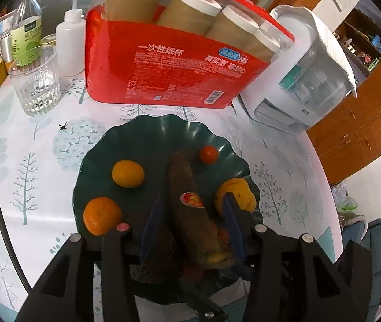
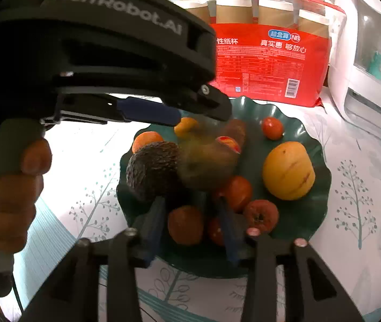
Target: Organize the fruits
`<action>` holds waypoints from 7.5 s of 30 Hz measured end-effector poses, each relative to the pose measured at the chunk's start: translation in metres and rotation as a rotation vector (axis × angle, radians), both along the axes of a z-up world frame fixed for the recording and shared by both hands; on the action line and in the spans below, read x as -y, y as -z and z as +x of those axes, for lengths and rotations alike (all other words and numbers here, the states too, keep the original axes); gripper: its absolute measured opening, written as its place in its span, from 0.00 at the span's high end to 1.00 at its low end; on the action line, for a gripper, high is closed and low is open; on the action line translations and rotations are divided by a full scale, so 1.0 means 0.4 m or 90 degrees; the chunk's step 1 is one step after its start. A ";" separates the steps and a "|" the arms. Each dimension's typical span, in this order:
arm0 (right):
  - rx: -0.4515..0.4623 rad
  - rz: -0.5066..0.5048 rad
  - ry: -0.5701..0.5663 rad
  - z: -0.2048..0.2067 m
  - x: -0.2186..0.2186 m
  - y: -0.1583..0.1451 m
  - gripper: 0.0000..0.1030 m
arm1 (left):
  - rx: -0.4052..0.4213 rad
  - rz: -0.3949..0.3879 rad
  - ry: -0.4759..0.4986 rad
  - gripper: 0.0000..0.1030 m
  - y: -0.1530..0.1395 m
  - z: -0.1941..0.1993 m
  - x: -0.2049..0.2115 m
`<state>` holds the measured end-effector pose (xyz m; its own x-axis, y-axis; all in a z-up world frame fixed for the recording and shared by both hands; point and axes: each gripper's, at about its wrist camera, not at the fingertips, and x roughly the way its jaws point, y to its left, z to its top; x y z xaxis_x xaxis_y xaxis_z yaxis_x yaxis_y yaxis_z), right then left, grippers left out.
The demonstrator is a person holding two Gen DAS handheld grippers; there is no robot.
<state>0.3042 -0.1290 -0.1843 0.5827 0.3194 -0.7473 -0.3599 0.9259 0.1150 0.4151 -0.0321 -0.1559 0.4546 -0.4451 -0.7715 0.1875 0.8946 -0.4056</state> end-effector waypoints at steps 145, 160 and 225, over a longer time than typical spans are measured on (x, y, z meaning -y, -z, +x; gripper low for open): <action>-0.136 -0.013 0.254 -0.357 0.102 -0.029 0.16 | -0.039 0.093 -0.054 0.29 -0.001 -0.626 -0.270; -0.193 -0.011 0.162 -0.748 0.197 -0.078 0.12 | -0.012 0.134 -0.080 0.15 -0.087 -0.987 -0.058; -0.113 0.012 0.146 -0.950 0.181 -0.375 0.00 | 0.118 0.277 -0.210 0.01 -0.333 -1.196 0.014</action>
